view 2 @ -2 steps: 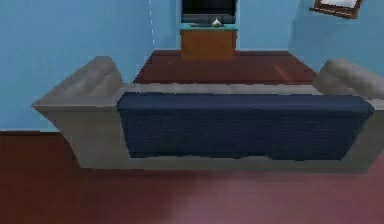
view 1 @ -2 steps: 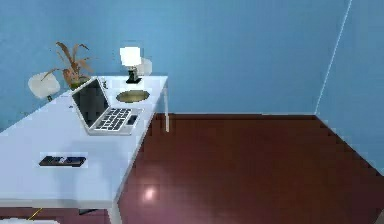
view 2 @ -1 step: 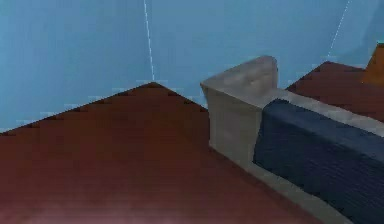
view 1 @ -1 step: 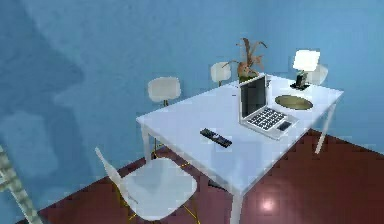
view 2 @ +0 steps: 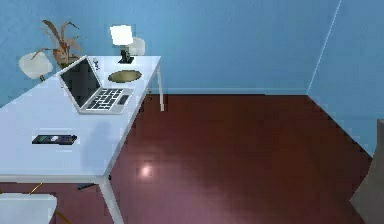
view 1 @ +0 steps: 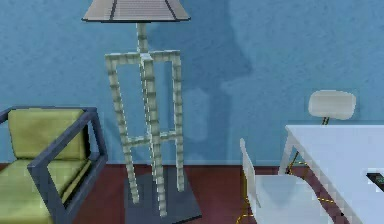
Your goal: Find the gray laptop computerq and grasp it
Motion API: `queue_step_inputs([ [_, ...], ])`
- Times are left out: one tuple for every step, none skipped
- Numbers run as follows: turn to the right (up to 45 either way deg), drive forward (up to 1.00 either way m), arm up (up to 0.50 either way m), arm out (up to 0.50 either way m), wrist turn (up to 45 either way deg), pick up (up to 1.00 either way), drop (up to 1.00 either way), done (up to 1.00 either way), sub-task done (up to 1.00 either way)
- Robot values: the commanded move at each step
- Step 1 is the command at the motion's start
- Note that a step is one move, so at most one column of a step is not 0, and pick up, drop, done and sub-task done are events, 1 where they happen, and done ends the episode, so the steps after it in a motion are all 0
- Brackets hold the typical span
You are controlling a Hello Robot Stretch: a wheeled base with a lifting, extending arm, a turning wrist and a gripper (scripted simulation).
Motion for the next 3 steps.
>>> queue_step_inputs([
  [-21.0, 0.00, 0.00, 0.00, 0.0, 0.00, 0.00, 0.00, 0.00],
  [45.0, 0.00, 0.00, 0.00, 0.0, 0.00, 0.00, 0.00, 0.00],
  [45.0, 0.00, 0.00, 0.00, 0.0, 0.00, 0.00, 0.00, 0.00],
])
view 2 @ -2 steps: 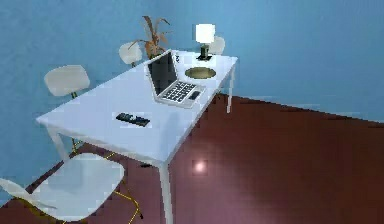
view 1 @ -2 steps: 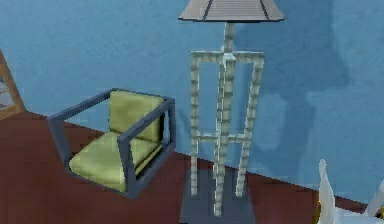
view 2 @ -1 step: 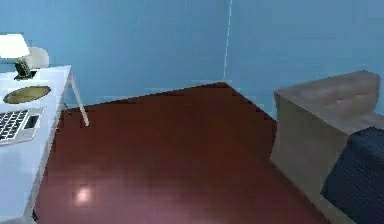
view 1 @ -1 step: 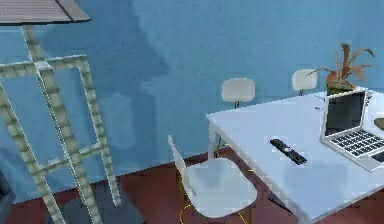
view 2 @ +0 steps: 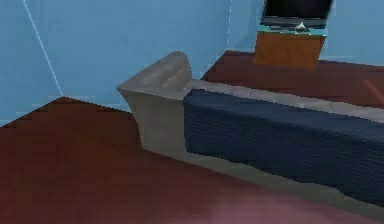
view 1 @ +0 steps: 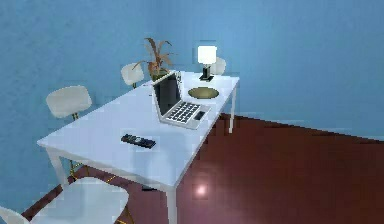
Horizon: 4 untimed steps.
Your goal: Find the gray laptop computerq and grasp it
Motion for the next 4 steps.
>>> queue_step_inputs([
  [21.0, 0.00, 0.00, 0.00, 0.0, 0.00, 0.00, 0.00, 0.00],
  [0.0, 0.95, 0.00, 0.00, 0.0, 0.00, 0.00, 0.00, 0.00],
  [-45.0, 0.00, 0.00, 0.00, 0.0, 0.00, 0.00, 0.00, 0.00],
  [-45.0, 0.00, 0.00, 0.00, 0.0, 0.00, 0.00, 0.00, 0.00],
])
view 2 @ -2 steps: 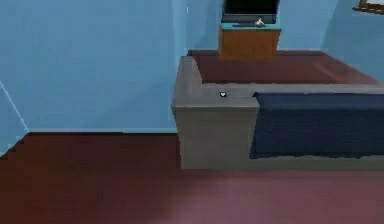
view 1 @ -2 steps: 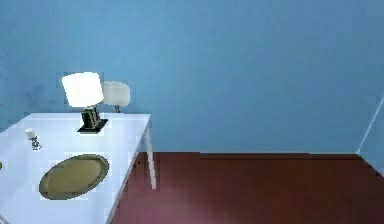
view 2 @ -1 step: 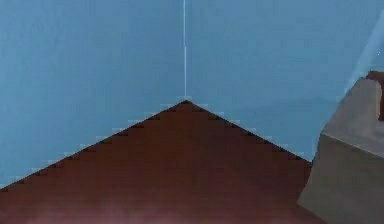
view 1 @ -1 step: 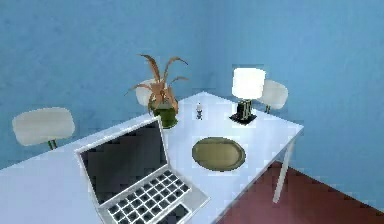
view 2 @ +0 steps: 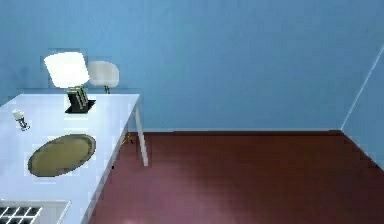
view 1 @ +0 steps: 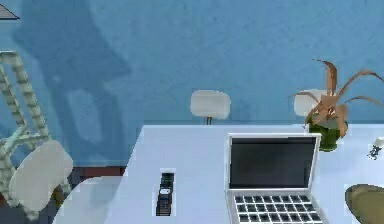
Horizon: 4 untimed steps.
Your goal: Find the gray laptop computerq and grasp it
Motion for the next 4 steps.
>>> queue_step_inputs([
  [-45.0, 0.00, 0.00, 0.00, 0.0, 0.00, 0.00, 0.00, 0.00],
  [-12.0, 0.00, 0.00, 0.00, 0.0, 0.00, 0.00, 0.00, 0.00],
  [0.0, 0.00, 0.50, 0.00, 0.0, 0.00, 0.00, 0.00, 0.00],
  [0.0, 0.00, 0.34, 0.00, 0.0, 0.00, 0.00, 0.00, 0.00],
])
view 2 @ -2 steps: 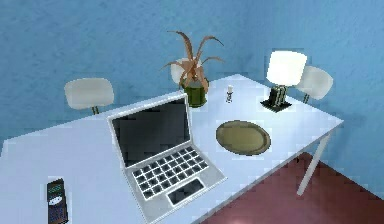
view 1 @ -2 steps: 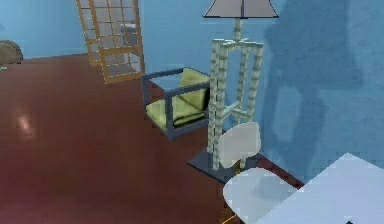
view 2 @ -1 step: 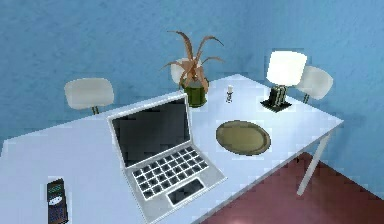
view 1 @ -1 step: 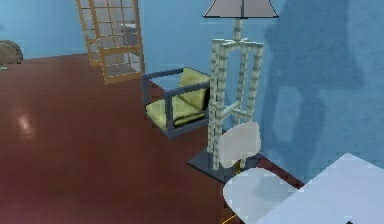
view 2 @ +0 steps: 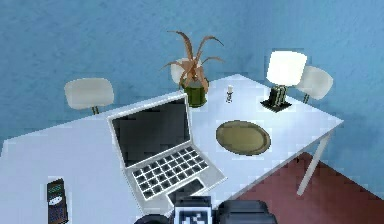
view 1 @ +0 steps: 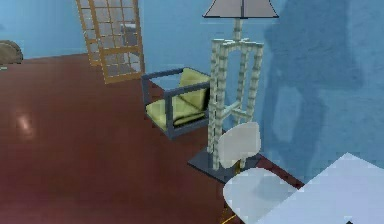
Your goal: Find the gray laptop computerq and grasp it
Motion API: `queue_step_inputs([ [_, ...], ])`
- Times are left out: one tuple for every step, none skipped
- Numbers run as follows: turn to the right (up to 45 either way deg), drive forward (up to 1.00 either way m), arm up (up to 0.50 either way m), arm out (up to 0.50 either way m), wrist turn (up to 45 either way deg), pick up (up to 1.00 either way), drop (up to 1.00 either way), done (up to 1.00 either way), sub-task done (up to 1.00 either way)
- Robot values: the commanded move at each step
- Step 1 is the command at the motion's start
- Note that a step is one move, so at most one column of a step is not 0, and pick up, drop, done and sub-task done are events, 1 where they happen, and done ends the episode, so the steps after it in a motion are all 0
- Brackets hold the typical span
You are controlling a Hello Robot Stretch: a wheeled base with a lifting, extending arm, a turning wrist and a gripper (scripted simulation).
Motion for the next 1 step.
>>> queue_step_inputs([
  [0.0, 0.00, 0.00, 0.12, 0.0, 0.00, 0.00, 0.00, 0.00],
])
